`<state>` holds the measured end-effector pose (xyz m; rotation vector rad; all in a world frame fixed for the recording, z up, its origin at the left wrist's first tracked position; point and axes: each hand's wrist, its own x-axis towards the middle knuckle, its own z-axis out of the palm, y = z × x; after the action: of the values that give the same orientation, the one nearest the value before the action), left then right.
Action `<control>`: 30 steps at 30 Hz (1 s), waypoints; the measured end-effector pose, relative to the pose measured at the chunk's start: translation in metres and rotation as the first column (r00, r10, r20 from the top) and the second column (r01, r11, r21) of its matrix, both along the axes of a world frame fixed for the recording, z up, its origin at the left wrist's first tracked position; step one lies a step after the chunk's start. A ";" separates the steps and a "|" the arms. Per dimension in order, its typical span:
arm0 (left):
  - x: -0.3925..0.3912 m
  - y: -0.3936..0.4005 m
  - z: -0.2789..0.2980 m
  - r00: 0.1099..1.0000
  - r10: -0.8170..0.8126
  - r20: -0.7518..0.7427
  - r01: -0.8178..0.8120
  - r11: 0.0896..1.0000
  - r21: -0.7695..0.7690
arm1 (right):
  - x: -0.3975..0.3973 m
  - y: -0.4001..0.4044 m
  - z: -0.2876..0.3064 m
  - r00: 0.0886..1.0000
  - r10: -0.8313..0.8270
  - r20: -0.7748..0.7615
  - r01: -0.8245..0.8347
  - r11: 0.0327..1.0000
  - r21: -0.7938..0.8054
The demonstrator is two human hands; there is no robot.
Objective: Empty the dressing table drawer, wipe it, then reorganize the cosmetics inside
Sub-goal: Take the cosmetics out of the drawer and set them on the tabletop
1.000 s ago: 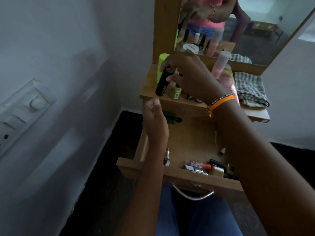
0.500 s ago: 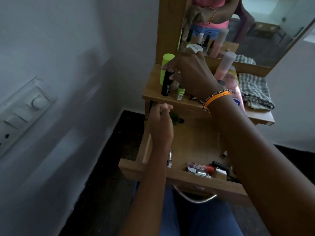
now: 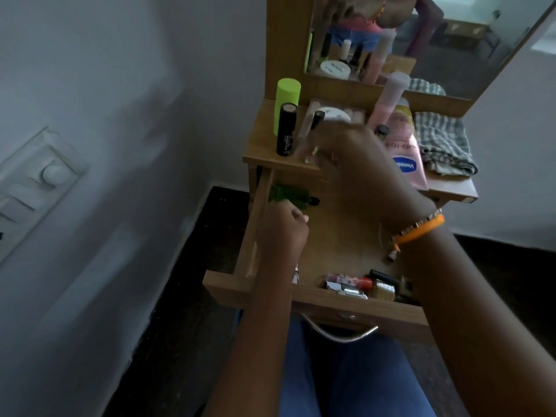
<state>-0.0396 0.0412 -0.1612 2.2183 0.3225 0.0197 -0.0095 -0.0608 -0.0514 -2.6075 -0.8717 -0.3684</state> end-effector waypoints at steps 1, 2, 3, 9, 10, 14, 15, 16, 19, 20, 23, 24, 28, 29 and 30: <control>-0.001 0.000 -0.001 1.000 -0.009 -0.029 0.010 1.000 0.010 | -0.011 -0.005 -0.010 0.996 0.001 -0.093 -0.004 1.000 -0.028; -0.001 0.002 -0.001 0.997 -0.021 -0.073 0.023 0.999 0.028 | -0.018 -0.011 -0.021 0.981 -0.018 -0.191 0.003 0.997 -0.081; -0.001 0.003 -0.003 0.988 -0.053 -0.148 0.061 0.997 0.054 | -0.024 -0.020 -0.033 0.951 -0.068 -0.303 0.021 0.988 -0.156; -0.005 -0.012 -0.011 0.759 -0.277 -0.590 0.496 0.833 0.246 | -0.045 -0.059 -0.090 0.589 -0.426 -0.686 -0.033 0.836 -0.548; -0.005 -0.014 -0.013 0.753 -0.281 -0.594 0.504 0.828 0.247 | -0.047 -0.061 -0.094 0.574 -0.433 -0.695 -0.029 0.837 -0.546; -0.001 -0.014 -0.015 0.769 -0.274 -0.578 0.470 0.855 0.219 | -0.045 -0.064 -0.101 0.546 -0.407 -0.732 0.001 0.874 -0.486; -0.001 -0.013 -0.014 0.770 -0.271 -0.577 0.463 0.860 0.214 | -0.044 -0.065 -0.102 0.533 -0.401 -0.745 0.003 0.882 -0.472; -0.001 -0.012 -0.013 0.780 -0.267 -0.566 0.451 0.867 0.213 | -0.043 -0.067 -0.103 0.521 -0.396 -0.756 0.008 0.888 -0.460; -0.002 -0.009 -0.006 0.817 -0.269 -0.509 0.408 0.895 0.182 | -0.042 -0.069 -0.103 0.526 -0.377 -0.762 -0.005 0.895 -0.446; -0.002 -0.009 -0.004 0.830 -0.272 -0.487 0.390 0.907 0.157 | -0.043 -0.070 -0.101 0.536 -0.361 -0.763 -0.021 0.898 -0.439; 0.000 -0.008 -0.001 0.893 -0.257 -0.368 0.289 0.957 0.033 | -0.043 -0.068 -0.089 0.614 -0.269 -0.742 -0.016 0.936 -0.352; 0.001 -0.007 0.000 0.921 -0.240 -0.307 0.246 0.969 -0.018 | -0.042 -0.067 -0.081 0.656 -0.225 -0.720 0.016 0.958 -0.286; 0.005 -0.004 0.004 0.986 -0.157 -0.049 0.139 0.955 -0.261 | -0.035 -0.063 -0.028 0.870 -0.126 -0.477 0.161 0.987 0.032; 0.005 -0.004 0.006 0.992 -0.125 -0.008 0.115 0.935 -0.337 | -0.031 -0.062 -0.012 0.907 -0.126 -0.402 0.175 0.980 0.089; 0.005 -0.005 0.007 0.995 -0.100 0.019 0.100 0.917 -0.386 | -0.025 -0.062 0.002 0.929 -0.138 -0.342 0.198 0.969 0.149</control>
<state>-0.0345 0.0362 -0.1539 1.8376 0.1927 -0.0932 -0.0342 -0.1224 -0.0497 -2.4798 -0.4780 -0.0454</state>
